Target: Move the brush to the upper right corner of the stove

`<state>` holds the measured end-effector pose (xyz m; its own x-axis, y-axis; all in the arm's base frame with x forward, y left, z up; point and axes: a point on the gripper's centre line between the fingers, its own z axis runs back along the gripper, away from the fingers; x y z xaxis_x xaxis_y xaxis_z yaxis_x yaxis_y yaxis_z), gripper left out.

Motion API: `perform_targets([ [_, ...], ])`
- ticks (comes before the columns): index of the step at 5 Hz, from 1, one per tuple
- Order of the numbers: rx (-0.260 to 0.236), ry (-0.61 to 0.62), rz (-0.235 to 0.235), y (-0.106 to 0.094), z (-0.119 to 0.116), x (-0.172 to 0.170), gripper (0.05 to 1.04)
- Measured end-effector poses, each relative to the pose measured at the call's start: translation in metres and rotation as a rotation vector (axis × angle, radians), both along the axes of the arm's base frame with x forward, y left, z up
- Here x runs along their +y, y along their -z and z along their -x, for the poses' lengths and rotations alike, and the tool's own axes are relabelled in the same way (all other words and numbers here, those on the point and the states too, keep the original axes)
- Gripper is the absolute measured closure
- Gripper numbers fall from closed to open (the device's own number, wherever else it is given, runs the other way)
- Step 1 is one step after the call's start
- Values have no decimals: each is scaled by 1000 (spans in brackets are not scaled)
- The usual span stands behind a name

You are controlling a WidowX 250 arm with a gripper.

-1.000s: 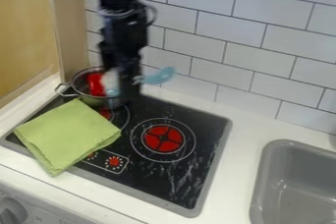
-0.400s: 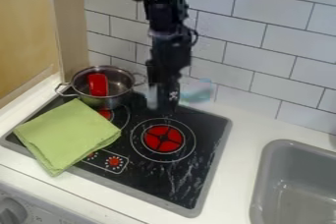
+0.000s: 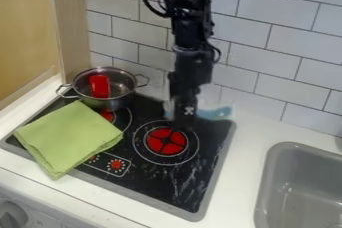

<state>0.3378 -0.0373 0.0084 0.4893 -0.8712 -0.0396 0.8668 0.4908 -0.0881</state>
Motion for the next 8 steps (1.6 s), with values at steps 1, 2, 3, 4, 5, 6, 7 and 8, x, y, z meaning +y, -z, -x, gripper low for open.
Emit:
perform_targets([
  [1, -1, 24, -12, 1, -1, -2, 327],
  [2, -10, 29, -24, 0, -3, 0, 255],
  [3, 2, 8, -37, 0, -2, 1, 66],
  [4, 6, -6, -18, 0, -1, -1, 76],
  [5, 9, -17, -24, 0, -1, -1, 85],
  [6, -25, -9, 10, -14, -4, -4, 85],
  [7, -68, -11, 30, -40, -3, -1, 85],
  [8, -125, 2, 46, -67, 2, 2, 85],
])
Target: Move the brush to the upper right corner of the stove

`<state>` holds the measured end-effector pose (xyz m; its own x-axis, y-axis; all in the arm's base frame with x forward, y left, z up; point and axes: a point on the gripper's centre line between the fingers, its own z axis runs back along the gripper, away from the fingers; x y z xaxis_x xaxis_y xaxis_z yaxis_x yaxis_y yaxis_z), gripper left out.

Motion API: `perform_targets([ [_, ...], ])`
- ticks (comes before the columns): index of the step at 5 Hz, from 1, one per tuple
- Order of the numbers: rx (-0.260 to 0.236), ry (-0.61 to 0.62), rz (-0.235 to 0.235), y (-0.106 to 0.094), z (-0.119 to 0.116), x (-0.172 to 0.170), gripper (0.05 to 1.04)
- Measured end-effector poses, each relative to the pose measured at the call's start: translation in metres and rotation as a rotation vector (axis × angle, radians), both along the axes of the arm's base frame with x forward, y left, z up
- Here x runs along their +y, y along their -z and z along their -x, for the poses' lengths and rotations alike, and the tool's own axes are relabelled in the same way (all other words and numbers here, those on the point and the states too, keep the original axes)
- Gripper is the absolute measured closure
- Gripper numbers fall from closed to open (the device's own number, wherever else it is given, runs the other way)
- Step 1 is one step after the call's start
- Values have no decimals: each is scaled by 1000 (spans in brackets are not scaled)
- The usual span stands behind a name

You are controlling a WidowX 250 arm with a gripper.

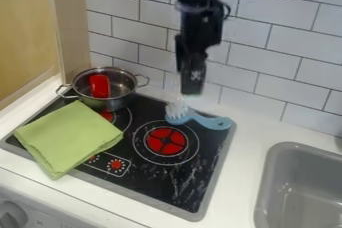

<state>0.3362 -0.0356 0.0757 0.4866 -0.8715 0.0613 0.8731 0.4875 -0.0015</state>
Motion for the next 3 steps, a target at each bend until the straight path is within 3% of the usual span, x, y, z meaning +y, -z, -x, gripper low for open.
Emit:
perform_targets([
  [1, 20, -18, 40, -10, 6, 6, 85],
  [3, 20, -22, 41, -10, 6, 7, 85],
])
